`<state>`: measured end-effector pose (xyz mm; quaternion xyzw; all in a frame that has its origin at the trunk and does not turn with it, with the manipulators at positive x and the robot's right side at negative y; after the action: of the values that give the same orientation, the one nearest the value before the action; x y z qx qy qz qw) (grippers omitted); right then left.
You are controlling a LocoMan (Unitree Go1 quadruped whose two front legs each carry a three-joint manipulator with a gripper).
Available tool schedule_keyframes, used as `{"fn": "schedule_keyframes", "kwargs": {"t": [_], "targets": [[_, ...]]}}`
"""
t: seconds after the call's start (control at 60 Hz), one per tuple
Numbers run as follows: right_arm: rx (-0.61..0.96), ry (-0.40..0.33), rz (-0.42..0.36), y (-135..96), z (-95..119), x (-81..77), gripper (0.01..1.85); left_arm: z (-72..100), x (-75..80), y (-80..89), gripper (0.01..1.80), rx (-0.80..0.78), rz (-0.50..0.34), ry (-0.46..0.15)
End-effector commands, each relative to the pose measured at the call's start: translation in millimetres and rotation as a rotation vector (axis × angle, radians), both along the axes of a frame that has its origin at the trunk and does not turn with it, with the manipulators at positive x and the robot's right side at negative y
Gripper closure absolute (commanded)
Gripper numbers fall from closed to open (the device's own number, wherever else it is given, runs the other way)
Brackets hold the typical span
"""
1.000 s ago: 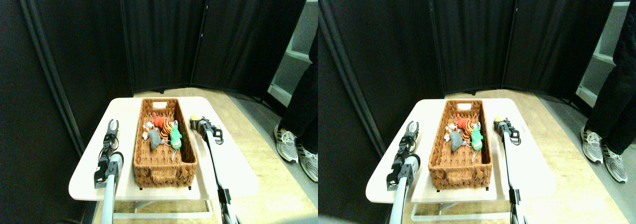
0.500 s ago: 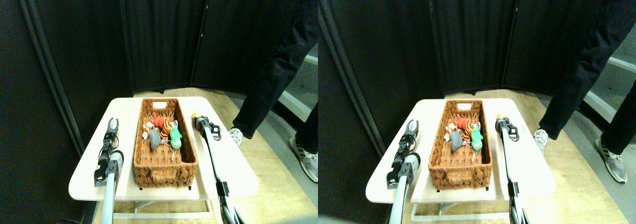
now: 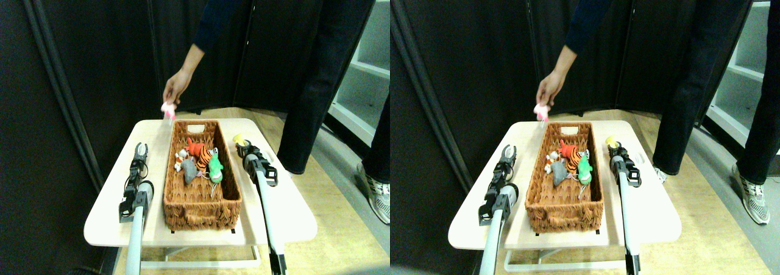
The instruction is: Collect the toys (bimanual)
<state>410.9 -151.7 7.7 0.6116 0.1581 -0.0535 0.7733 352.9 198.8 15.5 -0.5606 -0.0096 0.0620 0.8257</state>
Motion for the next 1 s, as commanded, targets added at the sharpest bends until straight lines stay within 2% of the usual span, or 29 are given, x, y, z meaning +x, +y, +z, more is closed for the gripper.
{"fn": "schedule_keyframes", "kwargs": {"t": [0.017,0.133,0.45,0.65,0.817,1.0], "targets": [[-0.02,-0.083,0.022,9,34,-9.1,1.74,3.2,3.5,-3.2,1.74,0.01,0.0,-0.033],[-0.014,-0.107,0.032,15,47,-17.3,1.74,3.8,3.5,-4.4,1.75,-0.002,0.006,-0.028],[-0.029,-0.216,0.135,24,77,-35.0,1.75,3.2,5.1,-5.5,1.76,-0.007,-0.002,-0.032],[-0.022,-0.238,0.172,36,90,-38.8,1.71,3.3,3.3,-4.6,1.76,0.007,0.005,-0.035],[0.001,-0.252,0.204,54,100,-41.5,1.72,4.7,-0.6,-4.6,1.76,0.013,0.007,-0.046],[0.023,-0.261,0.273,76,105,-43.9,1.74,6.1,-5.2,-4.8,1.76,0.004,0.012,-0.051]]}}
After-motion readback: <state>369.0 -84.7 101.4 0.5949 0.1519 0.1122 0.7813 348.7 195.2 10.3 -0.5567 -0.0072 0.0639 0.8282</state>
